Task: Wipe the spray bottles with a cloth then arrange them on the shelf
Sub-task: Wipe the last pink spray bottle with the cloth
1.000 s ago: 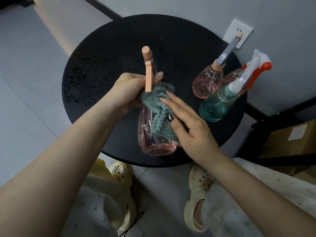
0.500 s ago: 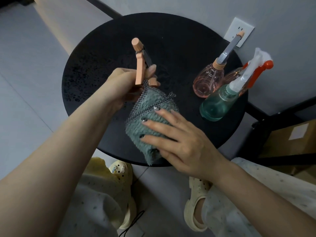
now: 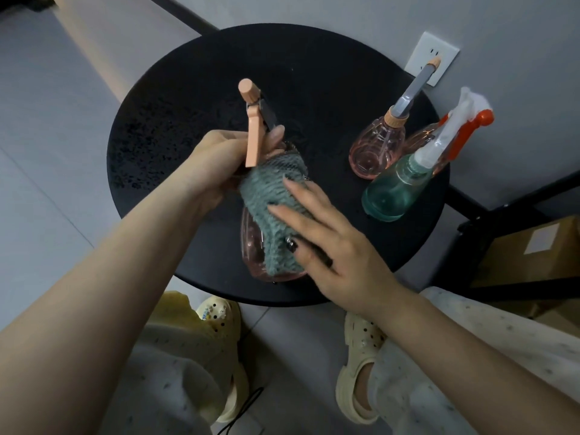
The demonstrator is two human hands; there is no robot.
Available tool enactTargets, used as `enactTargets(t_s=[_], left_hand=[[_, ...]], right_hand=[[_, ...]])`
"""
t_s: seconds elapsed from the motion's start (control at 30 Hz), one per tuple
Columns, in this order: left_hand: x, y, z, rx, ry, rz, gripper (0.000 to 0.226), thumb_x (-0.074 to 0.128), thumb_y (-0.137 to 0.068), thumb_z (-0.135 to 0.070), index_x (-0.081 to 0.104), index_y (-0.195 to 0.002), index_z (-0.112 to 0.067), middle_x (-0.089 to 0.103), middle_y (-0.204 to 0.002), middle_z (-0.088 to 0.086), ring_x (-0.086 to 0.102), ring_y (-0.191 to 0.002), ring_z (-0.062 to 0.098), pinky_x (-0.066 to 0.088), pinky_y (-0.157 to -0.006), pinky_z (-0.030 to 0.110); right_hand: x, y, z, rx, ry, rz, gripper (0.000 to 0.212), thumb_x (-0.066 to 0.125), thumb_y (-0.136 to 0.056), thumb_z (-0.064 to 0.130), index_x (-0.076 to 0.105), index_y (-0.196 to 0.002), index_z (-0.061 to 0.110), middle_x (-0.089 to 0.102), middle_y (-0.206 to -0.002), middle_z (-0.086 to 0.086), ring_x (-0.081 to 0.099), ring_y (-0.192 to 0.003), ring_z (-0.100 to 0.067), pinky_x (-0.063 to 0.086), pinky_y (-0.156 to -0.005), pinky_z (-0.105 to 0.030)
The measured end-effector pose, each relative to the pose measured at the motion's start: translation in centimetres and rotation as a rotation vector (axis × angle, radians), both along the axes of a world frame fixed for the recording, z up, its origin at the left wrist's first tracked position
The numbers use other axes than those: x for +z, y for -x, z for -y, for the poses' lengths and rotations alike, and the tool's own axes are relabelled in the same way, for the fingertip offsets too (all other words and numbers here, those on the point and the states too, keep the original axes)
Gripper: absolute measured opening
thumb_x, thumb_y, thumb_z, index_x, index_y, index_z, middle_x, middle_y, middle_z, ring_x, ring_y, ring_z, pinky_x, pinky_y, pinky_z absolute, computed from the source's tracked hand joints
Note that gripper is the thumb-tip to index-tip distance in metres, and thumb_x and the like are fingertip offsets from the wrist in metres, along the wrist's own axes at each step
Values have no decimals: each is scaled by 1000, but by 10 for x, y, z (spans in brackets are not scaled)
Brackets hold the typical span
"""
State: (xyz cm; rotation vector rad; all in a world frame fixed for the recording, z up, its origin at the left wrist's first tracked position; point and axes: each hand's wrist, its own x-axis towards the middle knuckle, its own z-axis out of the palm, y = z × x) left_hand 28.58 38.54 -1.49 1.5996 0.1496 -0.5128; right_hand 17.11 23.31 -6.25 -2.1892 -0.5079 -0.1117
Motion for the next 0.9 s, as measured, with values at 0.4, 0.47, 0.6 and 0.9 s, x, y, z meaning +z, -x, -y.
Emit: enactTargets(t_s=[0.4, 0.47, 0.6, 0.9], left_hand=[[3, -3, -2, 3, 19, 10, 24, 72, -61, -38, 70, -59, -14, 62, -64, 0, 55, -59, 10, 47, -65, 21], [1, -1, 0, -47, -5, 12, 24, 73, -57, -41, 72, -52, -17, 67, -63, -2, 61, -63, 10, 51, -75, 27], [2, 4, 5, -83, -45, 4, 26, 69, -56, -42, 69, -45, -18, 64, -52, -5, 59, -46, 6, 47, -45, 17], [7, -3, -4, 7, 56, 17, 20, 71, -57, -36, 73, -50, -17, 61, -72, 3, 53, -74, 17, 44, -78, 30]], right_hand=[[-2, 1, 1, 50, 74, 101, 40, 47, -96, 20, 47, -136, 18, 31, -150, 4, 14, -145, -23, 22, -116, -32], [0, -2, 2, -9, -35, -24, 43, 46, -96, 24, 42, -139, 23, 25, -152, 8, 14, -146, -17, 19, -117, -26], [5, -7, 1, -87, -210, -151, 43, 44, -96, 26, 37, -138, 29, 25, -151, 13, 21, -141, -2, 21, -111, -13], [3, 6, -4, 33, 35, 120, 41, 47, -96, 21, 44, -137, 18, 32, -150, 1, 16, -145, -28, 24, -116, -36]])
